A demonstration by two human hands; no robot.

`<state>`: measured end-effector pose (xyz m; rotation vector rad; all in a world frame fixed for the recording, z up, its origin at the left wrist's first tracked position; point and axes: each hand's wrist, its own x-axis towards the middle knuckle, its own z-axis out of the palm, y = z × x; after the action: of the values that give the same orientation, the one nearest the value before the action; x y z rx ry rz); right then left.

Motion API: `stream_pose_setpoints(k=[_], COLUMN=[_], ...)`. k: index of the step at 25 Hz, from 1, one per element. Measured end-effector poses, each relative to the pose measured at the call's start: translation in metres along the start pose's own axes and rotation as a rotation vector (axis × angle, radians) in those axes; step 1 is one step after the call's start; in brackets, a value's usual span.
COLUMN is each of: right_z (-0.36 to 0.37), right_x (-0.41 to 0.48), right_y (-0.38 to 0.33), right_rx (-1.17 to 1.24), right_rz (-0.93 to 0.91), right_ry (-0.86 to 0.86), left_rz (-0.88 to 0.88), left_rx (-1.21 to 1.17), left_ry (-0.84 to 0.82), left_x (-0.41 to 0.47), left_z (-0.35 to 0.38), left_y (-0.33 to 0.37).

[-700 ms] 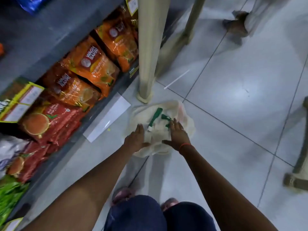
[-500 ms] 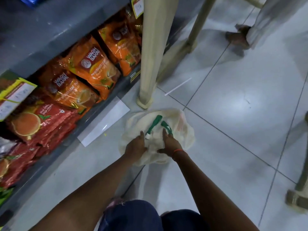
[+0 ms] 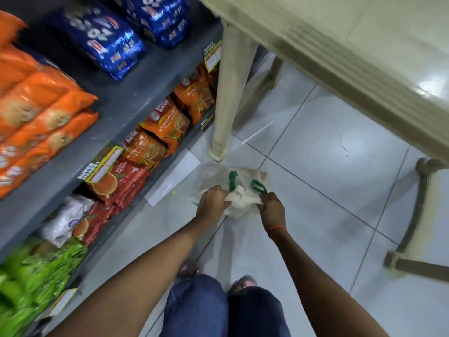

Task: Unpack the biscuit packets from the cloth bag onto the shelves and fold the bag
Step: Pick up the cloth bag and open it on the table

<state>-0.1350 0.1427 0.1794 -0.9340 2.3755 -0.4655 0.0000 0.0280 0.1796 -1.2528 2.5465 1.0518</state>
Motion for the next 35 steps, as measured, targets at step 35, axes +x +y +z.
stream_pose_setpoints(k=[35], right_z=[-0.642], right_x=[-0.095], right_y=[-0.391], right_rx=[0.512], right_rz=[-0.346], right_ry=[0.349], left_rz=[0.518], left_rx=[-0.14], left_ry=[0.792], left_x=[-0.113], left_z=[-0.625], left_y=[0.446])
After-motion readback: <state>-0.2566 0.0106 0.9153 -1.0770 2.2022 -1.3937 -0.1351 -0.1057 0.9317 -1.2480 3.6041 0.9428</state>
